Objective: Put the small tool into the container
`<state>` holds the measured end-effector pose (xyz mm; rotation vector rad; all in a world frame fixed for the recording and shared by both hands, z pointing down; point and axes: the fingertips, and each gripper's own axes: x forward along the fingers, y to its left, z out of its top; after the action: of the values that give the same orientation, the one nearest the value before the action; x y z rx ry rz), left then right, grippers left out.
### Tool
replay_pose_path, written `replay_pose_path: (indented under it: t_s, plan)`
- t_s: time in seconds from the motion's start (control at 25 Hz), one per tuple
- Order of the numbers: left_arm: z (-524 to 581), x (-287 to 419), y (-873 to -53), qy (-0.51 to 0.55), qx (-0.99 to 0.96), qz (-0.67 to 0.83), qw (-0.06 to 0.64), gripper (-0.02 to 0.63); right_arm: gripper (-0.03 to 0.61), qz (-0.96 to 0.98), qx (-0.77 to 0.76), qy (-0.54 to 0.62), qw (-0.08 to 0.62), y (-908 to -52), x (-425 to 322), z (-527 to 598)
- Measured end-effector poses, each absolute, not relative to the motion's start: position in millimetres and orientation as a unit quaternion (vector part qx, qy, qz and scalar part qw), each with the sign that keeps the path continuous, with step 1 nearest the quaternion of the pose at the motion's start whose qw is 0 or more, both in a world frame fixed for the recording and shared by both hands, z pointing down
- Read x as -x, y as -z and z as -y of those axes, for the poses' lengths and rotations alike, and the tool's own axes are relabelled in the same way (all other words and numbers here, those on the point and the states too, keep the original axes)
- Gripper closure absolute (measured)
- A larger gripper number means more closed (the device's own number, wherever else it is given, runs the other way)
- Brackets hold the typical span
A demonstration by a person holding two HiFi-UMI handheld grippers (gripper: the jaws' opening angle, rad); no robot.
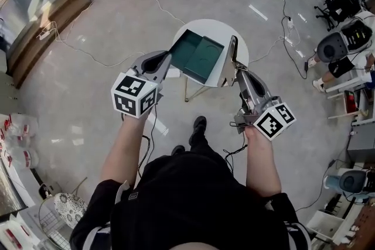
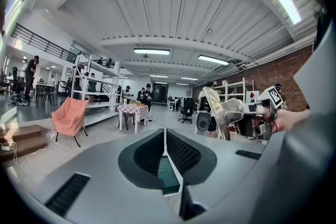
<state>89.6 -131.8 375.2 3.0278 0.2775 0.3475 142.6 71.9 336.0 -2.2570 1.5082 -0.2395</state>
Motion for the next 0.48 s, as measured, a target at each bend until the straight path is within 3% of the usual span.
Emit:
replay_pose_path:
  t_s: [0.48]
  plan:
    - [145.3,-188.4,-401.2,-0.156,-0.984,-0.06,0.06,0.594,0.568,-0.559,0.786,0.123,0.235,-376.4,-265.7,-50.4]
